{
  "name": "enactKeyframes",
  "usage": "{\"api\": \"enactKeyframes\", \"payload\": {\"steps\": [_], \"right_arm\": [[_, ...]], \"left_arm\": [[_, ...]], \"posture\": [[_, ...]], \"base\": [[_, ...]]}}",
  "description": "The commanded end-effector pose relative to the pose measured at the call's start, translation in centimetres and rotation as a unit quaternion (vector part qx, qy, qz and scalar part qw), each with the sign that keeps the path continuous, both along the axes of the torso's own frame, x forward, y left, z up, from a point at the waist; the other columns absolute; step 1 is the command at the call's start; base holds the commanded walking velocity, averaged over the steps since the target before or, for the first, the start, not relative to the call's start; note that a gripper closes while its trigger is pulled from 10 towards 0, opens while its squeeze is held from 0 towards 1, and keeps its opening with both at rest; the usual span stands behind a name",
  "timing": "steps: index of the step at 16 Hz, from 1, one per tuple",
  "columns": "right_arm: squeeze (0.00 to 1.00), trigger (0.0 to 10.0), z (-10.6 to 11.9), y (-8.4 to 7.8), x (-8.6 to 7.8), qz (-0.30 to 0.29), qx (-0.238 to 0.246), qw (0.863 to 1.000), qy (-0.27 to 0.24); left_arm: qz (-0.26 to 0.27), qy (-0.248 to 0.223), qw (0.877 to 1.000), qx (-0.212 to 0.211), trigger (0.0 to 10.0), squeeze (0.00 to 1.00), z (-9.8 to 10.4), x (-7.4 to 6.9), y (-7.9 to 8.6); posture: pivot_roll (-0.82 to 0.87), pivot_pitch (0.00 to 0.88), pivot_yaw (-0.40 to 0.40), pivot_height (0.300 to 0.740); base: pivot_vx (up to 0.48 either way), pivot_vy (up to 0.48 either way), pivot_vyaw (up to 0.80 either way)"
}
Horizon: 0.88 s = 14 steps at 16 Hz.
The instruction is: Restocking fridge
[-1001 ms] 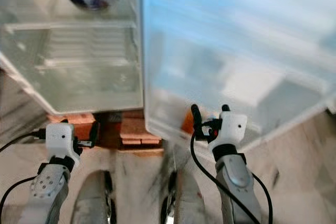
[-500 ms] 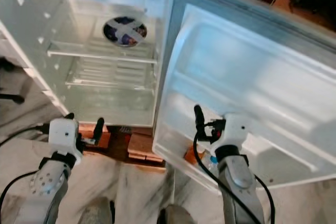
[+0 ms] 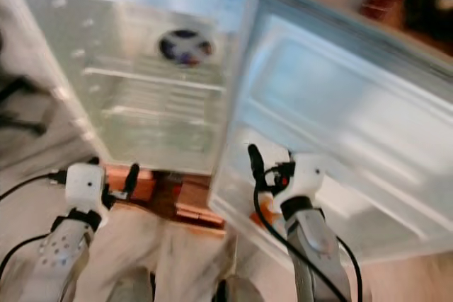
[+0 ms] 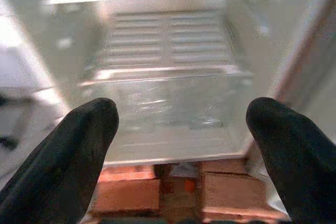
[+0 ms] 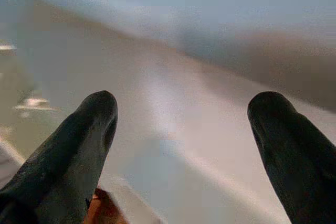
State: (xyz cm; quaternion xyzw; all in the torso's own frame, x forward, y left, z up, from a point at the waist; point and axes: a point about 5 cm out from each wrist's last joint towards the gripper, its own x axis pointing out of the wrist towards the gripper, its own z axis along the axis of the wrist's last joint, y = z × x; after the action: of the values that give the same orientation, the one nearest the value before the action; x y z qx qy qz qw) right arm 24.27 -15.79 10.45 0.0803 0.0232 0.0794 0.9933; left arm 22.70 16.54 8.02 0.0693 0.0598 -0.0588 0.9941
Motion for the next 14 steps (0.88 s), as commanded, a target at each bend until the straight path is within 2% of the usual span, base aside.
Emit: {"api": "enactKeyframes", "payload": {"steps": [1,4,6,9,14], "right_arm": [[0.0,10.0,-0.9,-0.9,-0.2,-0.015,-0.012,0.999,0.029],[0.0,10.0,-1.3,-1.5,0.5,-0.044,0.044,0.997,0.055],[0.0,10.0,-1.5,-1.7,0.7,-0.048,0.049,0.995,0.068],[0.0,10.0,-1.6,-1.0,1.3,-0.044,0.036,0.995,0.081],[0.0,10.0,-1.4,-1.6,2.0,-0.09,0.054,0.991,0.077]], "left_arm": [[-0.011,0.007,1.0,-0.005,10.0,0.0,-0.1,-0.3,-0.5],[-0.01,0.007,1.0,-0.002,10.0,0.0,-0.2,-0.2,-0.4],[-0.01,0.006,1.0,-0.002,10.0,0.0,-0.1,-0.1,-0.5],[-0.02,0.004,1.0,0.004,10.0,0.0,-0.1,0.4,-0.7],[-0.032,-0.001,0.999,0.017,10.0,0.0,0.3,1.0,-0.4]], "posture": [[0.12,0.145,-0.093,0.74],[0.12,0.147,-0.091,0.74],[0.12,0.151,-0.091,0.74],[0.11,0.133,-0.079,0.74],[0.12,0.133,-0.063,0.74]], "base": [[-0.33,0.0,0.0],[-0.334,0.0,0.0],[-0.336,0.0,0.0],[-0.334,0.0,0.0],[-0.326,0.0,0.0]]}}
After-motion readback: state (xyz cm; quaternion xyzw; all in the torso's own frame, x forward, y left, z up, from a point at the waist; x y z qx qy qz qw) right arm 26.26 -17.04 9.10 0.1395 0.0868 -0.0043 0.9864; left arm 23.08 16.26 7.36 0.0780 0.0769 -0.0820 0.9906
